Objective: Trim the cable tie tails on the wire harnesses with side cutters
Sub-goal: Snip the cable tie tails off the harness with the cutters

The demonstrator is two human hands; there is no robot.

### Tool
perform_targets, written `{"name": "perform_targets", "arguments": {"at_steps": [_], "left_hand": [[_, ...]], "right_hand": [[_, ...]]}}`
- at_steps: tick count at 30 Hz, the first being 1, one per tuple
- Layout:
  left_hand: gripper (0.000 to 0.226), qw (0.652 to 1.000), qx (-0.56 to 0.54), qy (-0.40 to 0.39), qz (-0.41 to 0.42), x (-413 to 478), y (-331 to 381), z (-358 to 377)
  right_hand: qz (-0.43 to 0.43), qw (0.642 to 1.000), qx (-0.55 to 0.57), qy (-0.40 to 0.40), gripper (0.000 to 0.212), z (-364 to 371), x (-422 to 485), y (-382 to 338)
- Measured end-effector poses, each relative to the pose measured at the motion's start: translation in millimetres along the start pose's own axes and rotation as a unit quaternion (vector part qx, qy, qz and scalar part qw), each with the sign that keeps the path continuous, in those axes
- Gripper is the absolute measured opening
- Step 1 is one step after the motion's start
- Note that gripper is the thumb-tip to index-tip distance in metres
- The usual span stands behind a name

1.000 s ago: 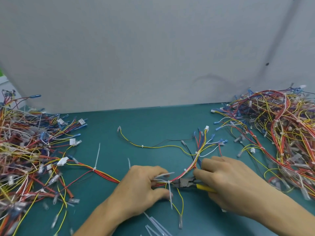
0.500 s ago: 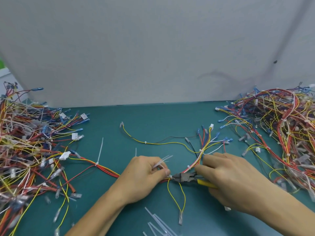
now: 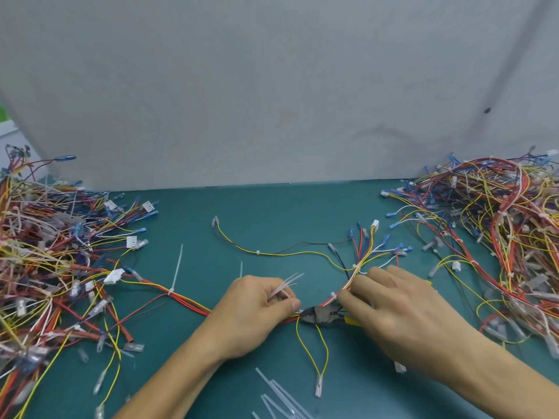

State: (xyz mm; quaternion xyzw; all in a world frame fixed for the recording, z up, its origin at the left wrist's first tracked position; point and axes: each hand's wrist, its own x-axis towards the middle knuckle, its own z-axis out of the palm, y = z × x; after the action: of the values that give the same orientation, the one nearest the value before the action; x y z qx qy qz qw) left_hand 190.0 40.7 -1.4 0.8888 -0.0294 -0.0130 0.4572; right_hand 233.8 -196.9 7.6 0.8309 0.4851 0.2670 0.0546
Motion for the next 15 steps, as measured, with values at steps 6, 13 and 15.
{"name": "perform_targets", "arguments": {"at_steps": [6,13,15], "left_hand": [[0.019,1.0,-0.014,-0.004,-0.004,0.2,-1.3,-0.6],[0.018,1.0,-0.024,-0.009,-0.007,1.2,-1.0,-0.8],[0.018,1.0,-0.026,-0.01,-0.01,0.8,-1.3,-1.1]], "right_hand": [[-0.011,1.0,0.001,0.025,0.012,4.2,-1.2,2.0],[0.006,0.999,0.01,0.038,0.028,6.6,-2.9,4.3],[0.007,0.999,0.01,0.035,0.026,6.0,-2.0,4.2]]}}
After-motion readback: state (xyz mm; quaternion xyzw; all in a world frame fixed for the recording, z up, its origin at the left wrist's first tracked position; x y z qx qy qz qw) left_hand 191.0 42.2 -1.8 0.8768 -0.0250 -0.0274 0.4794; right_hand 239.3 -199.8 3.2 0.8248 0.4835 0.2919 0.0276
